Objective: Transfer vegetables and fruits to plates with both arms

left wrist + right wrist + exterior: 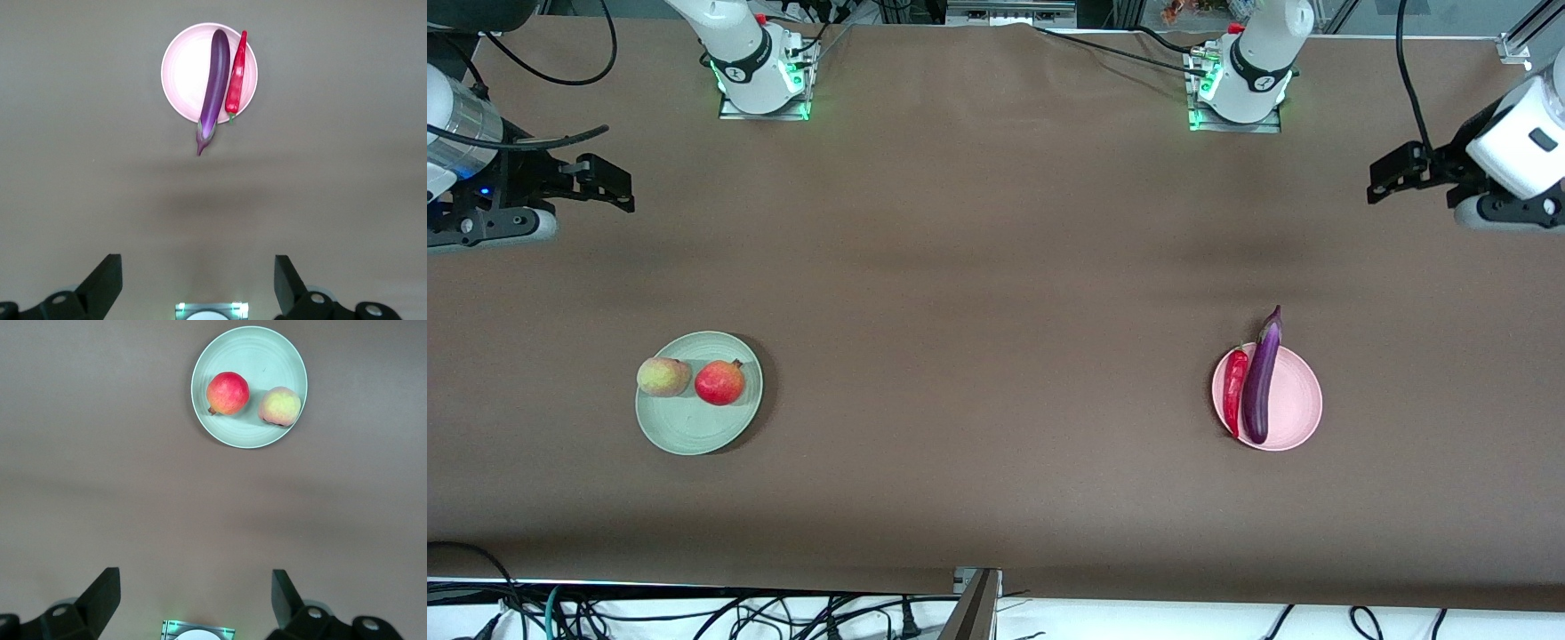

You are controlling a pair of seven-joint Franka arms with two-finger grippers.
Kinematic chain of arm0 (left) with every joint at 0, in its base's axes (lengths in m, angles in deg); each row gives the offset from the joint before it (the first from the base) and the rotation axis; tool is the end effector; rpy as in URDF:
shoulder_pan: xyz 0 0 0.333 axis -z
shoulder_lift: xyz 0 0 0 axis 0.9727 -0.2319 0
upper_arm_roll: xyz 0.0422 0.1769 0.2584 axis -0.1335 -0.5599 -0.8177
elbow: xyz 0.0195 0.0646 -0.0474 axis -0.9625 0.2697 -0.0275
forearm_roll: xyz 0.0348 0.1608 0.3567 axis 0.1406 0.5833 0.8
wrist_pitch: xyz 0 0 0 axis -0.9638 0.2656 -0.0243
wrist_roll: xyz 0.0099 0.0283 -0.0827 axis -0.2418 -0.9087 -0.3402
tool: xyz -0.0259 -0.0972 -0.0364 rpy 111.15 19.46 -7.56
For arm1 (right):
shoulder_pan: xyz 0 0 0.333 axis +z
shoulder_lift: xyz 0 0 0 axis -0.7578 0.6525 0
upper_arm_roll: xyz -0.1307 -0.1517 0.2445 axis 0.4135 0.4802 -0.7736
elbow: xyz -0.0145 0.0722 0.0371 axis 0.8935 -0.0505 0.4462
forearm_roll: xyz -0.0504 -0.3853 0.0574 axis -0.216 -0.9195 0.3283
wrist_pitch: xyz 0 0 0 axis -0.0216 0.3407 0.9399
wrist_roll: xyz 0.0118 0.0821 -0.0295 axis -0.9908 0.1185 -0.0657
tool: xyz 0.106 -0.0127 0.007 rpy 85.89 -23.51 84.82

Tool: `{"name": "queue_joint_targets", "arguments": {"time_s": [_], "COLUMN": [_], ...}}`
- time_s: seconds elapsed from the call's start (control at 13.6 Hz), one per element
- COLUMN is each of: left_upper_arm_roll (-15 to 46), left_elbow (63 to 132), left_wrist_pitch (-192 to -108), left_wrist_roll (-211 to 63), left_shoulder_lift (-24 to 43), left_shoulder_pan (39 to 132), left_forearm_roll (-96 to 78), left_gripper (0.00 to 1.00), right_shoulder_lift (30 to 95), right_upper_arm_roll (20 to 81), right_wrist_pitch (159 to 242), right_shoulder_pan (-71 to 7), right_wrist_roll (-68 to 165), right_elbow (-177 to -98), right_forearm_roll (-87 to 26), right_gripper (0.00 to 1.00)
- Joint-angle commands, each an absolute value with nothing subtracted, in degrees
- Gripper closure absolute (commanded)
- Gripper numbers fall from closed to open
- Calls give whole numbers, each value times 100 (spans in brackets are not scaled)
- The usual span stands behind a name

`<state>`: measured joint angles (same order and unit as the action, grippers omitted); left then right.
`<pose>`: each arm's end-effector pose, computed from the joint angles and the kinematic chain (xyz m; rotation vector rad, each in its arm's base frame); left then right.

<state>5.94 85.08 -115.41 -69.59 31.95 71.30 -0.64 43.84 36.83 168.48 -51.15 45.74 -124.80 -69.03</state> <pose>0.5554 -0.0312 0.6088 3.1260 -0.0440 -0.2143 0.5626 0.0534 0.5997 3.1058 0.2322 -0.2091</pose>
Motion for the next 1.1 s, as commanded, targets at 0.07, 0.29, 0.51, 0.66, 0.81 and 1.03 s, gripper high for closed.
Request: {"name": "queue_joint_targets", "arguments": {"time_s": [0.07,0.29,0.51,0.66,0.81,1.03], "left_upper_arm_roll": [622,657,596,535,412,438], "left_elbow": [7668,7676,7886,8272,8519,8249], "left_wrist_pitch": [-11456,-10984,-10928,-10955,-11304,-11464], "left_wrist_roll": [-6874,-6935,-6874,-6865,-6795,-6768], "left_shoulder_lift": [2679,2916,3039,3232,3259,3145], "left_shoulder_pan": [7175,7175,7123,7158,7210,7193], "left_forearm_roll": [4,56,31,66,-22,-31], "left_gripper": [0,0,0,0,0,0], "right_shoulder_lift": [4416,4416,4416,4416,4416,4416], "right_upper_arm_roll": [3641,3641,3641,3641,3641,3641], "right_wrist_pitch": [16836,16836,16836,16836,16836,16836], "right_shoulder_pan": [-5164,-5164,-5164,-5164,-5164,-5173], "right_wrist_roll": [4652,4652,4652,4652,4652,4652], "right_elbow": [-12372,-12372,-12372,-12372,-12372,-12372], "right_forearm_roll": [-6942,-6942,-6942,-6933,-6933,-6924], "right_gripper": [0,0,0,0,0,0]}}
